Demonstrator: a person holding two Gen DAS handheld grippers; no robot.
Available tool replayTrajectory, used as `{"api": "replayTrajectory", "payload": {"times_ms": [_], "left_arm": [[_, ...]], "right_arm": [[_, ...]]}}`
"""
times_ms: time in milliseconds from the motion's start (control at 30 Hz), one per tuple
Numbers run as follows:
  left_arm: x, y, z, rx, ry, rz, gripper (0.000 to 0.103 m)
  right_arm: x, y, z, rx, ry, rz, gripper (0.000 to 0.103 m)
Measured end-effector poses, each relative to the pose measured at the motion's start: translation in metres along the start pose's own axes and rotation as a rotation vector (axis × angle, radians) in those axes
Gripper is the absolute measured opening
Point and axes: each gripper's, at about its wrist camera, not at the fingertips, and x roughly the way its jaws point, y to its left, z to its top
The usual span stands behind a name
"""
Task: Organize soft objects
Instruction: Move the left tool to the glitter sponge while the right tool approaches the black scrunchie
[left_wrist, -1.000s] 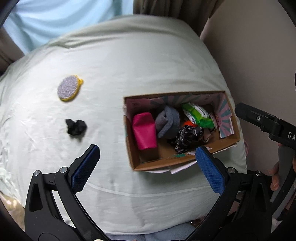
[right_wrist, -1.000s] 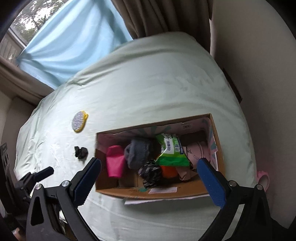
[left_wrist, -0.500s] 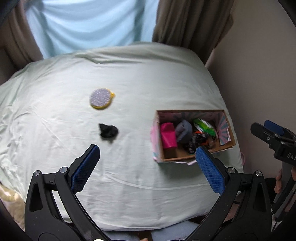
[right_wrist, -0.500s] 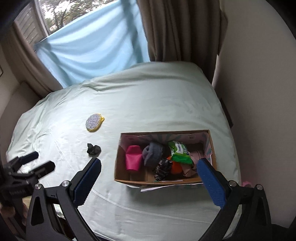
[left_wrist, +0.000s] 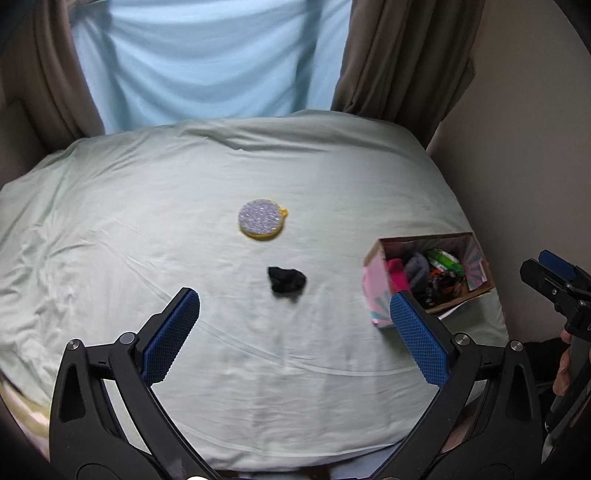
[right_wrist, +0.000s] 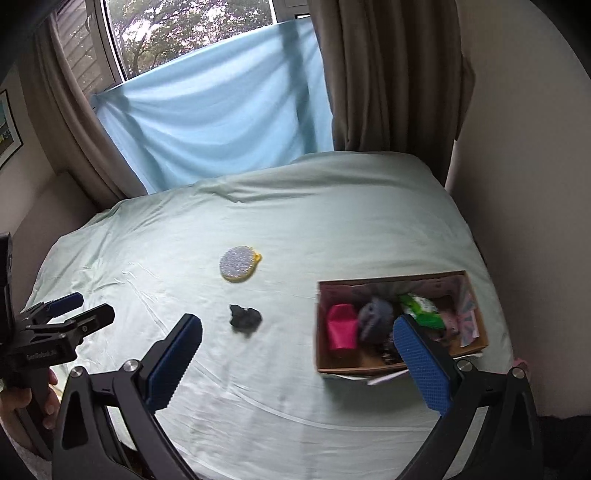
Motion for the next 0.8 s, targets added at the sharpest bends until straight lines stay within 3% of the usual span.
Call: {"api": "replayTrajectory", "payload": {"times_ms": [367,700,800], "left_arm": [[0.073,0.091,0.034,0.056,0.055,-0.028,0.103],[0.214,0.125,0.056,0.141,0.102,-0.078,0.103],[0.262,0.124,0.060,0.162,0.115,-0.133,0.103]], "right_arm": [[0.085,0.080,-0.020,0.059,0.053,-0.035,0.103],[0.206,0.119,-0.042,0.092,0.044,-0.059,0.103],[0.244,0.122,-0.050,0.081,0.031,-0.089,0.103]]}}
